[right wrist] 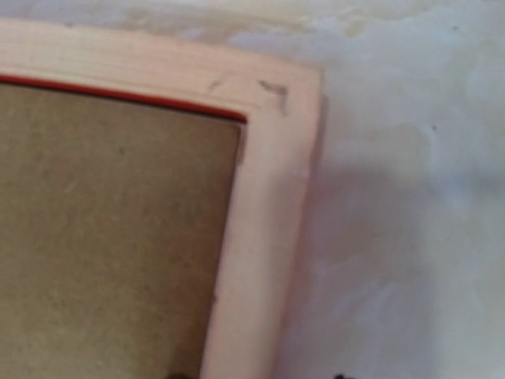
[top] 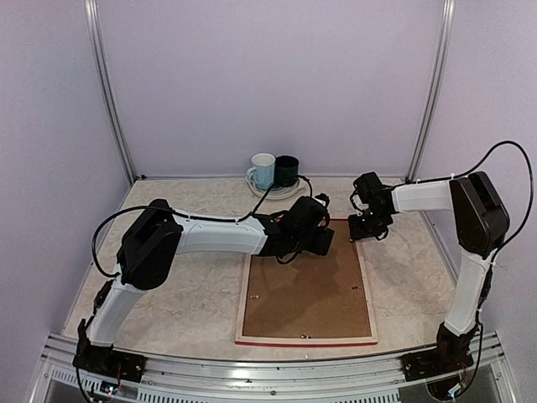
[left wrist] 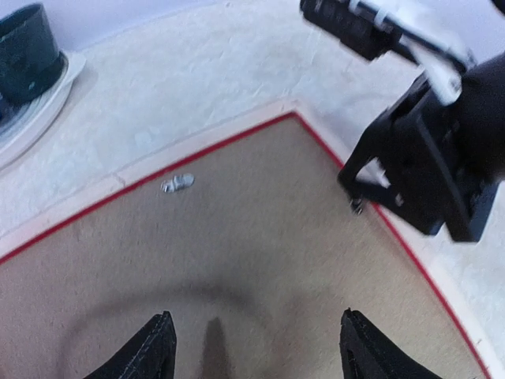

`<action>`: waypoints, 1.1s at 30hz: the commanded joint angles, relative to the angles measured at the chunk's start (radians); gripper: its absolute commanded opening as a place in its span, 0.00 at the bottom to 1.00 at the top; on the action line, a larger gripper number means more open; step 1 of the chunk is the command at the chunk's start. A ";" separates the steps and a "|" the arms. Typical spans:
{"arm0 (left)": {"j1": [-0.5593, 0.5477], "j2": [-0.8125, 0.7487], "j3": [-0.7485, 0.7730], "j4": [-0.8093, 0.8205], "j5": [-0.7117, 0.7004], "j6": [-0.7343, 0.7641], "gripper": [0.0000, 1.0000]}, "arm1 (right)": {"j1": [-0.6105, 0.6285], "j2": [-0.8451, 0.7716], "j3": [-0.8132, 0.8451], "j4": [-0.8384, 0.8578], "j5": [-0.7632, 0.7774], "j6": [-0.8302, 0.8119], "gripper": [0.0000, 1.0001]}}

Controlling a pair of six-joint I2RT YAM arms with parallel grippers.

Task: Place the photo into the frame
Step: Press the fastener onto the backboard.

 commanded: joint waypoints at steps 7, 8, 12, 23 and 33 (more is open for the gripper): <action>0.033 0.141 0.157 0.077 0.094 0.003 0.71 | 0.003 0.025 0.016 -0.082 -0.077 -0.007 0.43; 0.038 0.150 0.163 0.072 0.102 -0.007 0.71 | 0.003 0.024 0.016 -0.082 -0.074 -0.006 0.43; 0.059 0.176 0.168 0.049 0.117 -0.043 0.70 | 0.003 0.007 0.019 -0.091 -0.064 -0.003 0.43; 0.089 0.210 0.177 -0.032 0.115 -0.120 0.69 | 0.003 -0.018 0.003 -0.131 0.018 -0.016 0.45; 0.089 0.219 0.171 -0.055 0.104 -0.130 0.68 | -0.001 -0.023 0.031 -0.088 -0.100 0.026 0.52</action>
